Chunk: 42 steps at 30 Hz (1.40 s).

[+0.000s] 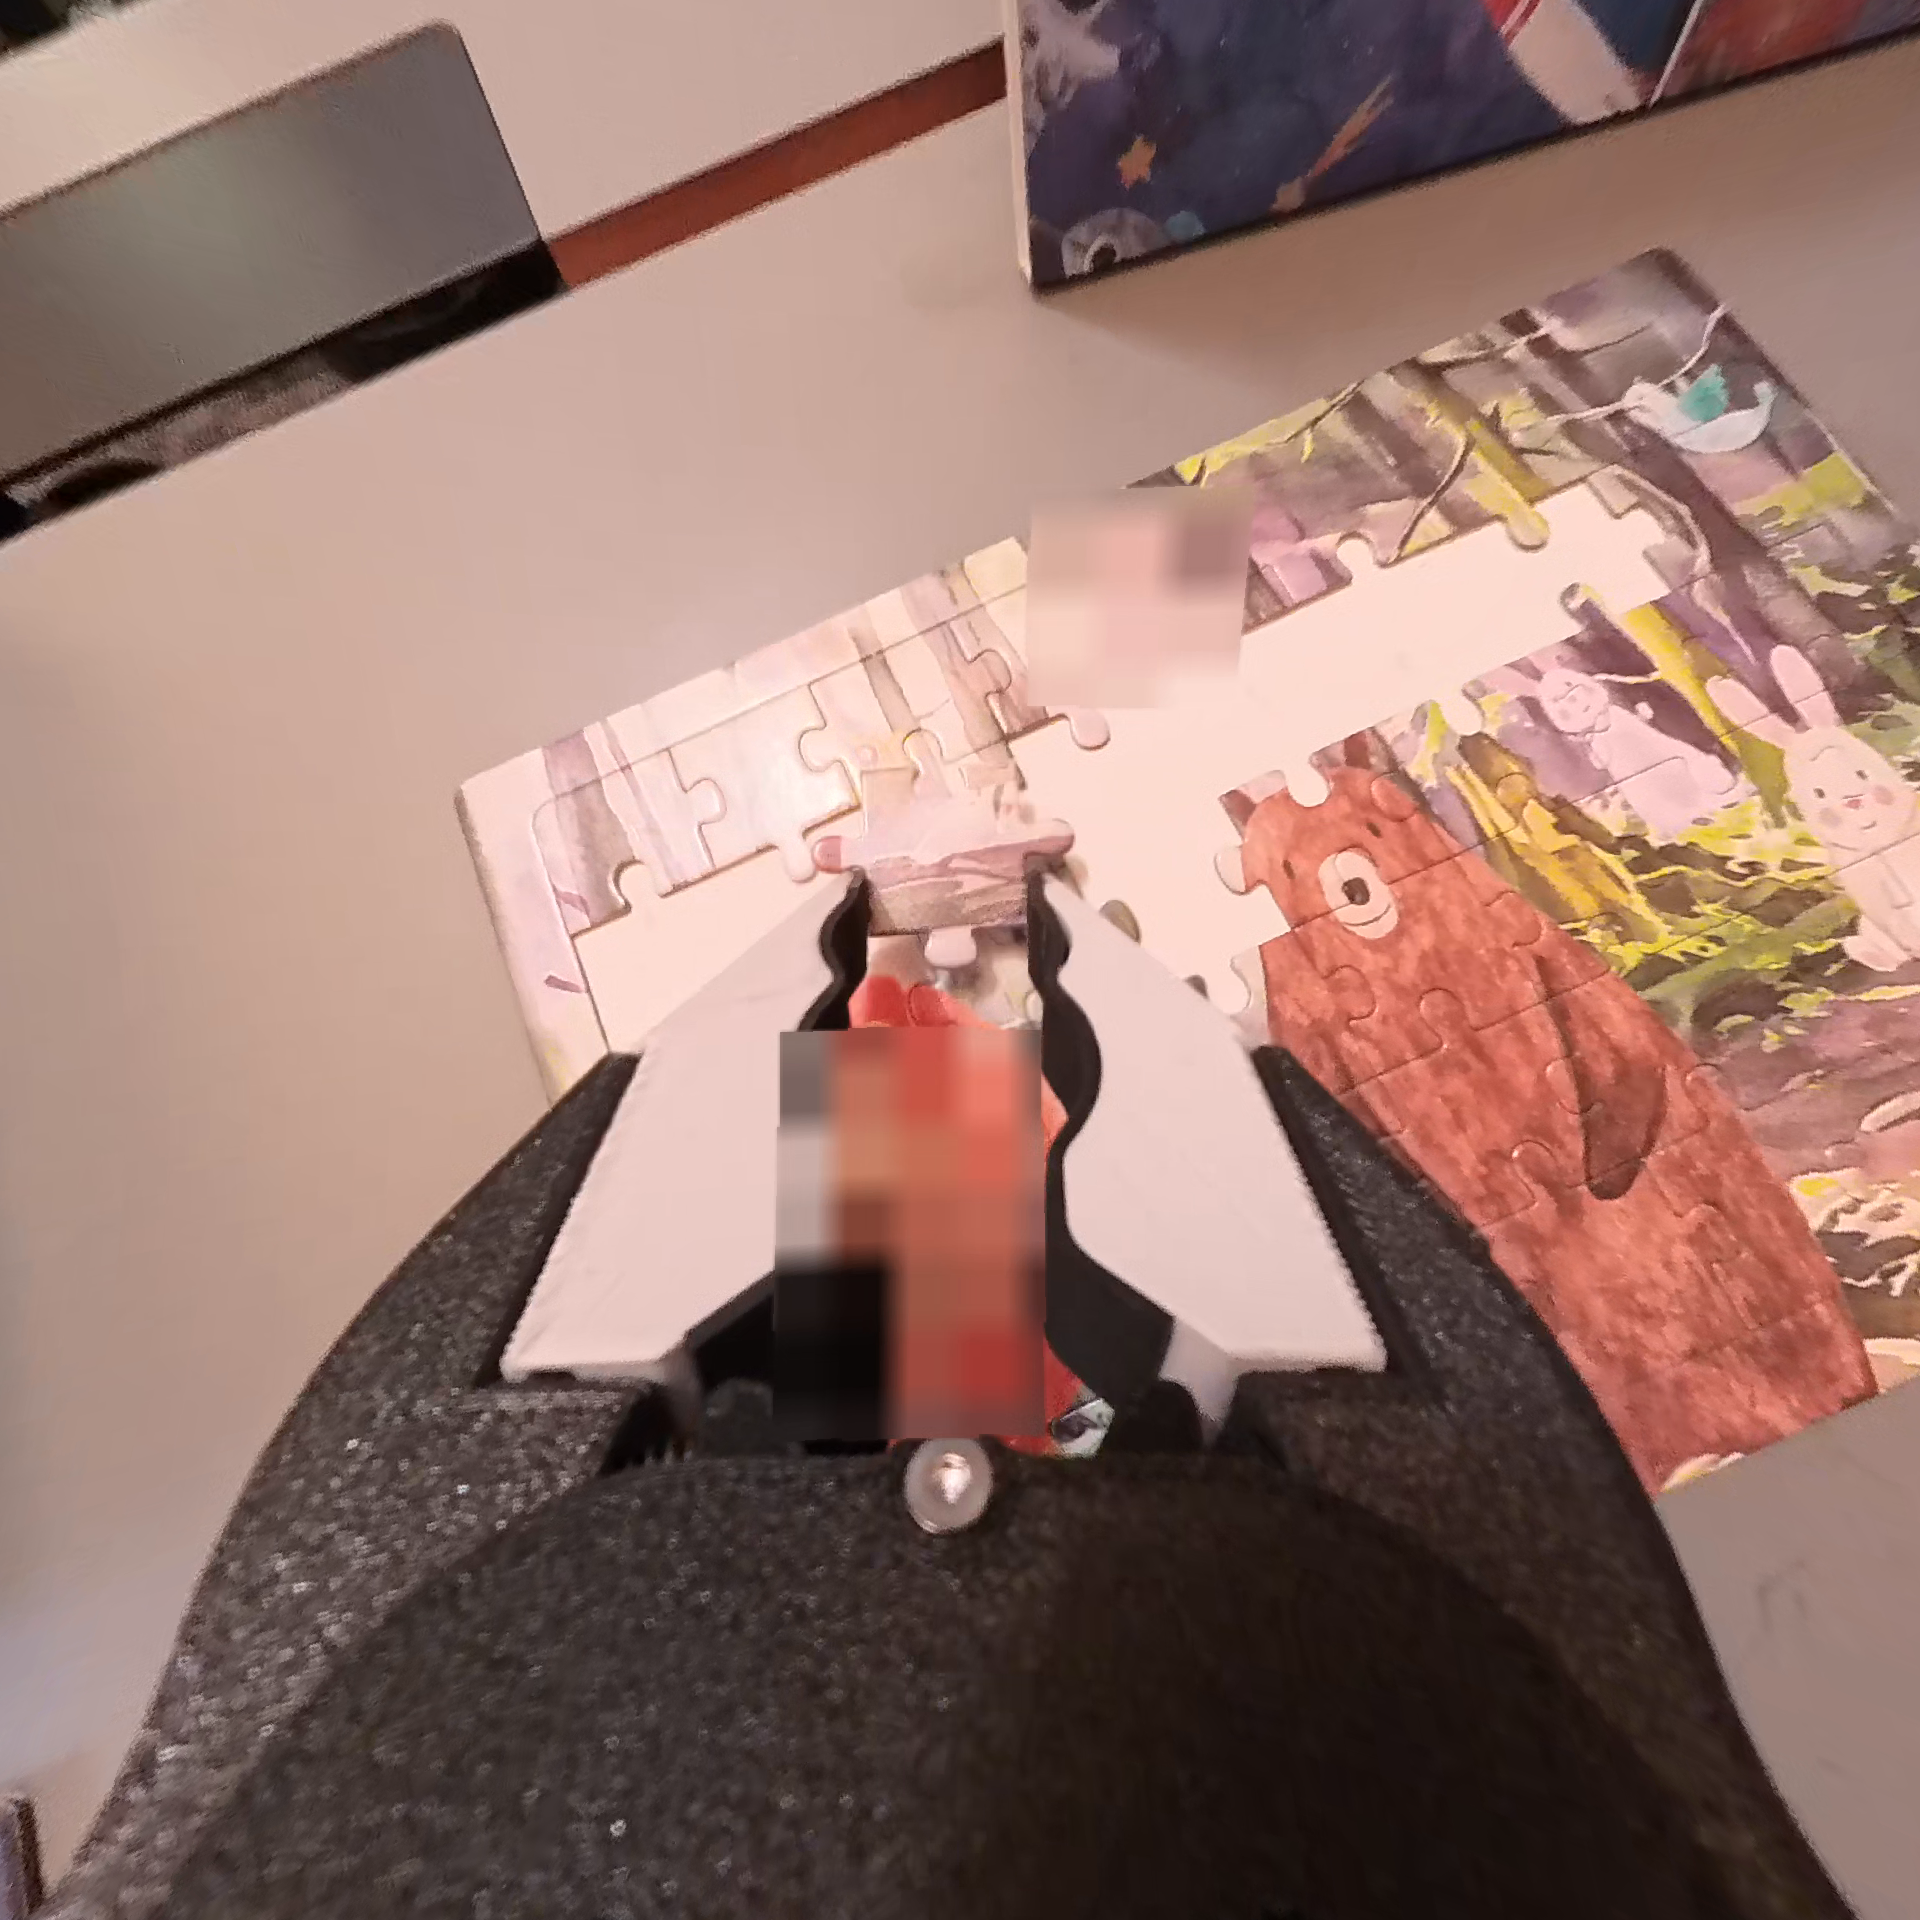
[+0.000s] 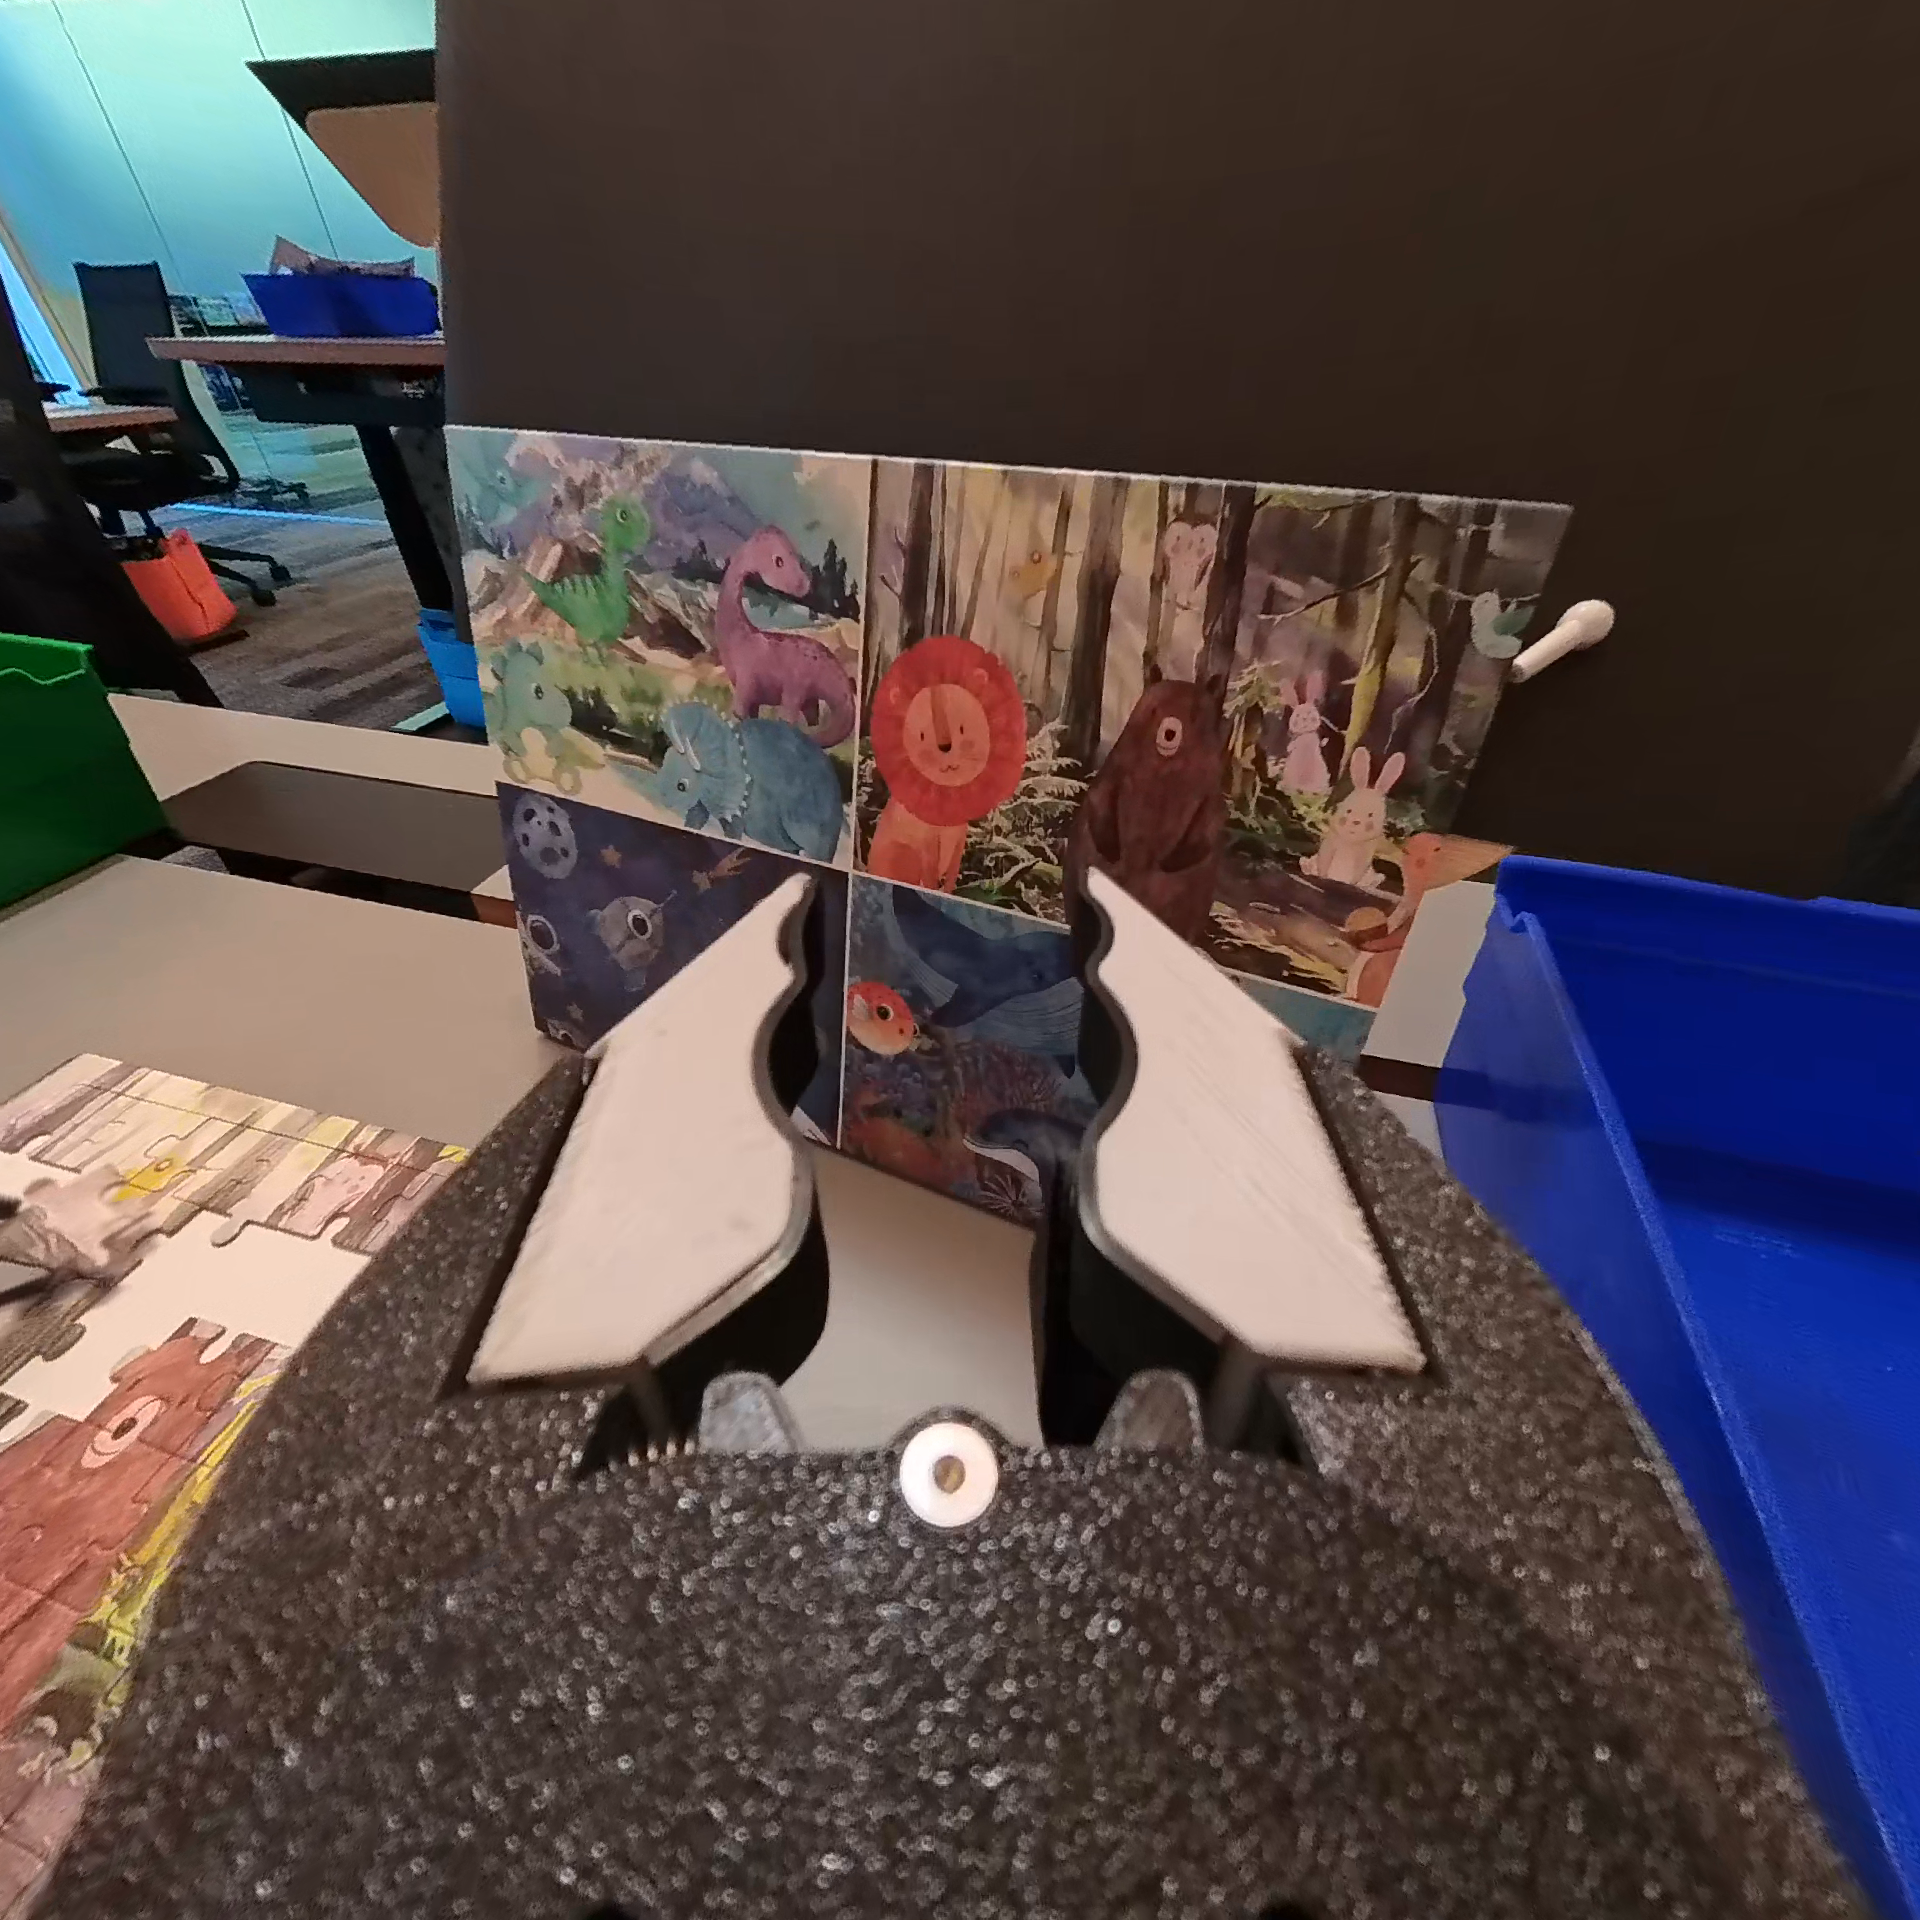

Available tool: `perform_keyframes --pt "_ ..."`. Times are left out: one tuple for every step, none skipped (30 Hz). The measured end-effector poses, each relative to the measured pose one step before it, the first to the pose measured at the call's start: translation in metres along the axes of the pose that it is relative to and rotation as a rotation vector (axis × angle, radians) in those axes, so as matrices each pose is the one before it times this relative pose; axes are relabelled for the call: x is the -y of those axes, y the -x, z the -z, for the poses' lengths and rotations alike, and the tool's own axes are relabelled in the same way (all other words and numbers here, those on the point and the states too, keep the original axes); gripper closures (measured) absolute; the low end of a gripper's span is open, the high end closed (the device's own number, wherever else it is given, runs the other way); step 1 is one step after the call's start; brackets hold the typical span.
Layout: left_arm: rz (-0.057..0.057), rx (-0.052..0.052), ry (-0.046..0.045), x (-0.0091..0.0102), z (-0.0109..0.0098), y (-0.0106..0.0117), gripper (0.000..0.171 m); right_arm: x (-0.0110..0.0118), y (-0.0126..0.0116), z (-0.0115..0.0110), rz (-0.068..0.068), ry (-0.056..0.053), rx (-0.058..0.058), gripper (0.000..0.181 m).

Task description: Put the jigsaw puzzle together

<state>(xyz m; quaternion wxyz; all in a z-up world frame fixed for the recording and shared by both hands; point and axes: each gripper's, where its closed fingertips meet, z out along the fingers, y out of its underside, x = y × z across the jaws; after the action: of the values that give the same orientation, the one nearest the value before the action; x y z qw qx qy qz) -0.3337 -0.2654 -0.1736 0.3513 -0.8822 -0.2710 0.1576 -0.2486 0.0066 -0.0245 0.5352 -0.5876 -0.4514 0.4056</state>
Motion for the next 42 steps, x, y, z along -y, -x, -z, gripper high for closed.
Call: perform_keyframes --pt "-0.0062 -0.0002 -0.01354 0.00312 0.00198 -0.00082 0.142 -0.00012 -0.00013 -0.00015 0.0016 0.0010 0.0002 0.134" --pt "-0.0077 -0.0057 -0.00716 0.00235 0.00150 -0.00192 0.142 0.00024 -0.00012 0.00000 0.0005 -0.0011 0.0003 0.134" --pt "-0.0116 -0.0181 -0.00838 0.00272 0.00087 -0.00390 0.142 0.00041 -0.00005 0.00010 -0.0008 -0.0009 0.0010 0.134" --pt "-0.0108 -0.0282 -0.01929 0.00426 0.00063 -0.00595 0.142 0.00040 -0.00014 -0.00003 -0.0014 -0.0007 0.0012 0.134" --pt "-0.0077 -0.0375 -0.02027 0.00448 0.00035 -0.00770 0.141 0.00028 -0.00016 0.00012 -0.0013 0.0001 0.0013 0.134" --pt "-0.0131 -0.0486 -0.01413 0.00424 -0.00052 -0.00971 0.142 0.00030 -0.00035 0.00009 -0.0011 -0.0001 0.0008 0.134" --pt "-0.0248 -0.0455 -0.00938 0.00418 -0.00152 -0.00941 0.142 0.00063 -0.00045 0.00025 -0.0011 -0.0019 0.0006 0.134" --pt "-0.0336 -0.0324 0.00081 0.00316 -0.00300 -0.00692 0.142 0.00087 -0.00072 0.00039 -0.0016 -0.0023 0.0002 0.134" --pt "-0.0435 -0.0314 0.01501 0.00130 -0.00441 -0.00569 0.141 0.00083 -0.00082 0.00036 -0.0015 -0.0020 0.0009 0.134" --pt "-0.0444 -0.0233 0.01320 0.00153 -0.00465 -0.00328 0.141 0.00084 -0.00094 0.00057 -0.0011 -0.0021 -0.0001 0.134" --pt "-0.0399 -0.0261 0.00548 0.00256 -0.00415 -0.00267 0.141 0.00103 -0.00133 0.00057 -0.0011 -0.0028 -0.0013 0.135" --pt "-0.0379 -0.0425 0.01008 0.00178 -0.00411 -0.00405 0.142 0.00120 -0.00146 0.00064 -0.0021 -0.0041 -0.0017 0.135" --pt "-0.0303 -0.0404 0.01509 0.00078 -0.00420 -0.00259 0.141 0.00112 -0.00143 0.00063 -0.0039 -0.0035 -0.0010 0.134" --pt "-0.0270 -0.0370 0.02149 -0.00092 -0.00402 -0.00100 0.142 0.00111 -0.00109 0.00062 -0.0061 -0.0033 0.0010 0.134" --pt "-0.0335 -0.0431 0.03349 -0.00331 -0.00344 -0.00161 0.141 0.00115 -0.00080 0.00063 -0.0065 -0.0035 0.0022 0.134" --pt "-0.0412 -0.0195 0.02592 -0.00266 -0.00243 0.00159 0.141 0.00090 -0.00074 0.00063 -0.0060 -0.0023 0.0020 0.134" --pt "-0.0446 -0.0037 0.01575 -0.00147 -0.00120 0.00329 0.141 0.00073 -0.00027 0.00061 -0.0061 -0.0010 0.0028 0.134" --pt "-0.0367 -0.0182 0.02080 -0.00206 -0.00030 0.00079 0.141 0.00075 0.00022 0.00056 -0.0068 -0.0011 0.0043 0.134" --pt "-0.0287 -0.0204 0.01841 -0.00105 0.00079 0.00019 0.141 0.00102 0.00064 0.00046 -0.0061 -0.0024 0.0053 0.134" --pt "-0.0304 -0.0107 0.01431 -0.00003 0.00173 0.00138 0.141 0.00114 0.00079 0.00032 -0.0033 -0.0034 0.0040 0.134" --pt "-0.0326 -0.0093 0.01682 -0.00002 0.00199 0.00124 0.141 0.00064 0.00071 -0.00003 -0.0003 -0.0019 0.0027 0.134" --pt "-0.0332 -0.0064 0.02059 -0.00065 0.00178 0.00165 0.141 0.00004 0.00107 -0.00038 0.0011 0.0011 0.0036 0.134" --pt "-0.0339 -0.0058 0.01829 -0.00029 0.00152 0.00177 0.141 -0.00045 0.00130 -0.00056 0.0010 0.0026 0.0042 0.134" --pt "-0.0327 -0.0107 0.01299 0.00013 0.00103 0.00087 0.141 -0.00055 0.00140 -0.00049 0.0013 0.0017 0.0039 0.134" --pt "-0.0289 -0.0087 0.01004 0.00039 0.00049 0.00141 0.141 -0.00063 0.00118 -0.00057 0.0022 0.0024 0.0033 0.134" --pt "-0.0242 -0.0057 0.01001 0.00021 0.00008 0.00192 0.141 -0.00073 0.00109 -0.00050 0.0032 0.0031 0.0025 0.134" --pt "-0.0246 -0.0136 0.01400 -0.00064 -0.00008 0.00050 0.141 -0.00046 0.00072 -0.00020 0.0040 0.0017 0.0008 0.134" --pt "-0.0245 -0.0140 0.01634 -0.00099 -0.00016 0.00015 0.141 -0.00016 0.00038 -0.00011 0.0030 0.0011 0.0003 0.135" --pt "-0.0207 -0.0134 0.01546 -0.00098 -0.00005 0.00018 0.141 0.00004 0.00014 0.00007 0.0015 0.0003 0.0003 0.135" --pt "-0.0186 -0.0175 0.01252 -0.00072 -0.00010 -0.00081 0.141 0.00019 -0.00035 0.00030 0.0001 -0.0008 -0.0004 0.135" --pt "-0.0169 -0.0150 0.00624 -0.00004 -0.00022 -0.00056 0.141 0.00033 -0.00054 0.00032 -0.0018 -0.0010 -0.0006 0.135" --pt "-0.0156 -0.0145 0.00400 0.00016 -0.00051 -0.00073 0.141 0.00037 -0.00052 0.00028 -0.0027 -0.0012 -0.0002 0.135" --pt "-0.0157 -0.0134 0.00642 -0.00042 -0.00066 -0.00064 0.141 0.00017 -0.00081 0.00021 -0.0036 -0.0011 -0.0005 0.135" --pt "-0.0149 -0.0066 0.00691 -0.00040 -0.00088 0.00034 0.141 0.00024 -0.00038 0.00016 -0.0049 -0.0009 0.0010 0.135" --pt "-0.0152 -0.0060 0.00769 -0.00065 -0.00074 0.00037 0.141 0.00015 -0.00015 0.00023 -0.0046 -0.0002 0.0021 0.135" --pt "-0.0155 -0.0044 0.00799 -0.00071 -0.00069 0.00050 0.141 0.00016 -0.00005 0.00009 -0.0031 -0.0003 0.0012 0.135" --pt "-0.0124 -0.0022 0.00716 -0.00054 -0.00058 0.00084 0.141 0.00011 0.00023 -0.00002 -0.0012 0.0000 0.0017 0.135" --pt "-0.0082 -0.0043 0.00652 -0.00048 -0.00030 0.00033 0.141 0.00001 0.00031 0.00011 0.0011 0.0005 0.0006 0.135" --pt "-0.0067 -0.0052 0.00402 0.00000 -0.00029 0.00005 0.141 0.00014 0.00020 -0.00005 0.0016 -0.0004 -0.0001 0.135" --pt "-0.0077 -0.0005 0.00274 0.00011 0.00000 0.00058 0.141 0.00008 0.00050 -0.00003 0.0004 0.0000 0.0015 0.135" --pt "-0.0062 0.0021 0.00192 0.00020 0.00004 0.00093 0.141 0.00009 0.00024 0.00001 -0.0007 0.0001 0.0013 0.135" --pt "-0.0017 -0.0002 0.00036 0.00058 0.00006 0.00052 0.141 0.00010 0.00055 -0.00007 -0.0015 0.0000 0.0023 0.135"
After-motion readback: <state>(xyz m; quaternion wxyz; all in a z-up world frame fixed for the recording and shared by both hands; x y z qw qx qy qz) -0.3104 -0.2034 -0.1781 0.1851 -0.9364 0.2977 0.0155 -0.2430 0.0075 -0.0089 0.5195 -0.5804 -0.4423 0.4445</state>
